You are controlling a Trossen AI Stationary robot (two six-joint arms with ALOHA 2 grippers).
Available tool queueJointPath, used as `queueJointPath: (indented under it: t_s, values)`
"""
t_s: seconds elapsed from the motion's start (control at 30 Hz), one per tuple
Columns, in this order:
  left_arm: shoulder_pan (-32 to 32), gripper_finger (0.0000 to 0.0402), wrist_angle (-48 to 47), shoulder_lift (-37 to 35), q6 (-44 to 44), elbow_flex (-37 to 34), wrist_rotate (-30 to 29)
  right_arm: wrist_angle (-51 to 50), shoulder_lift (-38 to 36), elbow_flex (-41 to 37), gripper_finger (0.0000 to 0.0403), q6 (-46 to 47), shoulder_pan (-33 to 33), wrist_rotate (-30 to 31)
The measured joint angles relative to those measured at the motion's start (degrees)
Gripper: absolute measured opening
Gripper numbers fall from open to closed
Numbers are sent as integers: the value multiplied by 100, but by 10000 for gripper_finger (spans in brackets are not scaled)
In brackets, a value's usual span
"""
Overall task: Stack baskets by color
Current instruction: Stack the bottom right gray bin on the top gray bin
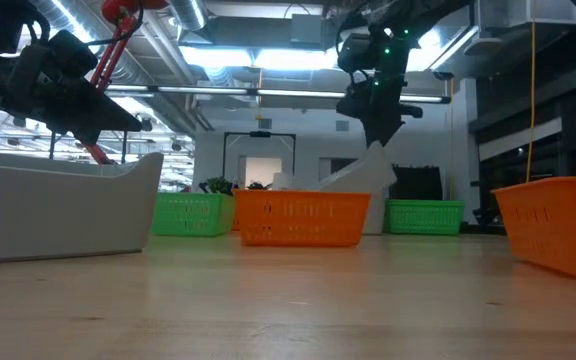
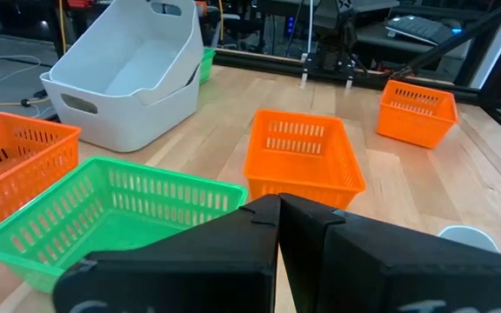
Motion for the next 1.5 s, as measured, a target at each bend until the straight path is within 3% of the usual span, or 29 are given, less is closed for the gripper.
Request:
queueJointPath:
  t_s: [0.23,0.47,1.0,1.5]
  values:
    - [0,0,-1,0,0,0,0,244,7,-210,79,-235,-1,11]
    - [2,0,-1,0,0,0,0,586,7,-210,8,-467,-2,-82]
    - [0,0,-1,0,4,0,0,694,9,81,2,-439,129,-725]
    - [0,0,-1,0,0,0,0,836,9,48,1,761,176,-650]
